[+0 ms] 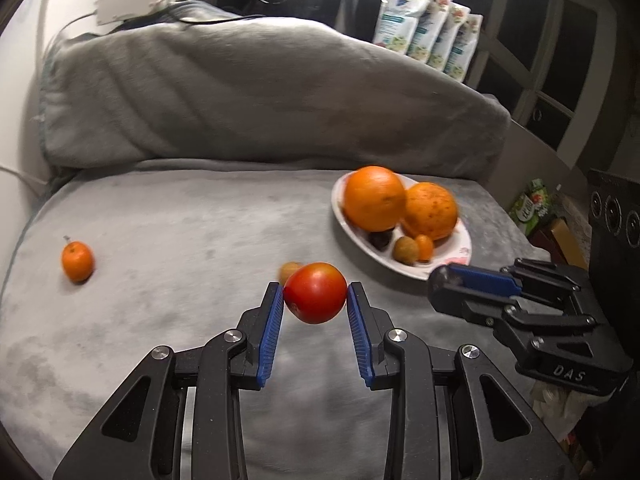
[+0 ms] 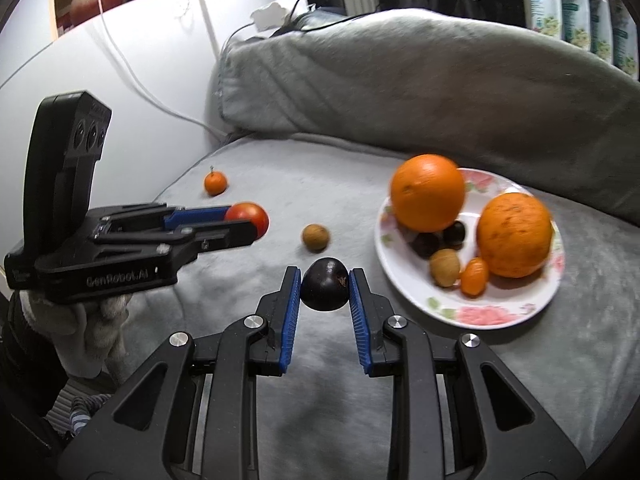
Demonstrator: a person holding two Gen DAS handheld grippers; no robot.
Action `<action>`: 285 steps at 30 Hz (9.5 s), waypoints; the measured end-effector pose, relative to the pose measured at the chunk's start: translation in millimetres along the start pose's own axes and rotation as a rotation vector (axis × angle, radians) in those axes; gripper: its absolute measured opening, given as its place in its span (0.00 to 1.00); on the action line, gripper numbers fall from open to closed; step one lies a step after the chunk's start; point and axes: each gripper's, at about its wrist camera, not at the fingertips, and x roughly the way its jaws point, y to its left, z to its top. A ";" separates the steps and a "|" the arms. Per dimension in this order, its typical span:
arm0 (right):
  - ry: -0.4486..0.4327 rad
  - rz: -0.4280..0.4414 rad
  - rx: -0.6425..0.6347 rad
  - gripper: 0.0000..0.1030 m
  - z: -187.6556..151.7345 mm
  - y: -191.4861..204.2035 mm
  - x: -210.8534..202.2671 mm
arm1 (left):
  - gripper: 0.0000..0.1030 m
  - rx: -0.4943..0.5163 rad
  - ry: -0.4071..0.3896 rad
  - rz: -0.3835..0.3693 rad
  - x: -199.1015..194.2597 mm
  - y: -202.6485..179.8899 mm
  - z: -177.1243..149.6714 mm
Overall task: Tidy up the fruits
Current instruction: 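Lift the tomato and plum and carry both over the plate, then lower both tools over the plate and open them to release tomato and plum, then withdraw both open tools from the plate toward the remaining fruits on the fleece, then grasp the stemmed kumquat with the left tool while the right tool grasps the brown round fruit, then lift the kumquat and brown fruit and carry both over the plate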
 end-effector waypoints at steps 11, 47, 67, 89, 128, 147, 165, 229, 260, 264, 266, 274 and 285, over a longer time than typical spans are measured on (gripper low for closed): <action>-0.062 -0.053 0.041 0.25 6.4 -36.8 -28.1 | 0.30 0.065 0.013 -0.063 18.0 -46.7 11.3; -0.076 -0.110 0.067 0.25 55.1 -107.1 -4.1 | 0.30 0.137 0.068 -0.110 64.3 -93.1 22.7; -0.048 -0.110 0.079 0.25 67.1 -117.2 21.4 | 0.30 0.137 0.085 -0.106 72.4 -96.0 24.5; -0.072 -0.126 0.077 0.80 70.6 -115.7 21.4 | 0.70 0.154 0.052 -0.093 71.9 -101.0 27.5; -0.097 -0.086 0.126 0.96 66.1 -100.0 -5.1 | 0.76 0.120 -0.033 -0.049 29.3 -86.7 28.8; -0.172 -0.032 0.072 0.91 64.2 -36.4 -19.4 | 0.76 -0.016 -0.109 0.055 -23.8 -3.2 14.7; 0.052 0.021 -0.044 0.46 30.5 24.2 60.9 | 0.68 -0.183 -0.079 0.211 -39.2 105.6 -8.8; 0.105 -0.034 -0.125 0.27 29.9 33.5 107.7 | 0.33 -0.293 -0.034 0.253 -0.9 171.8 0.2; -0.042 -0.081 -0.067 0.27 30.2 1.5 16.3 | 0.33 -0.101 -0.086 0.025 -22.0 29.0 3.2; -0.054 -0.097 -0.053 0.27 28.4 -6.8 7.0 | 0.33 -0.086 -0.085 0.000 -19.2 17.7 5.5; -0.059 -0.105 -0.047 0.27 27.4 -11.3 3.0 | 0.33 -0.079 -0.083 -0.011 -17.1 12.1 6.7; -0.071 -0.140 -0.005 0.27 22.8 -35.7 -11.0 | 0.33 -0.043 -0.061 -0.048 -3.3 -12.1 11.3; -0.090 -0.173 0.036 0.27 26.5 -70.3 -20.2 | 0.33 0.013 -0.026 -0.097 21.5 -47.1 19.5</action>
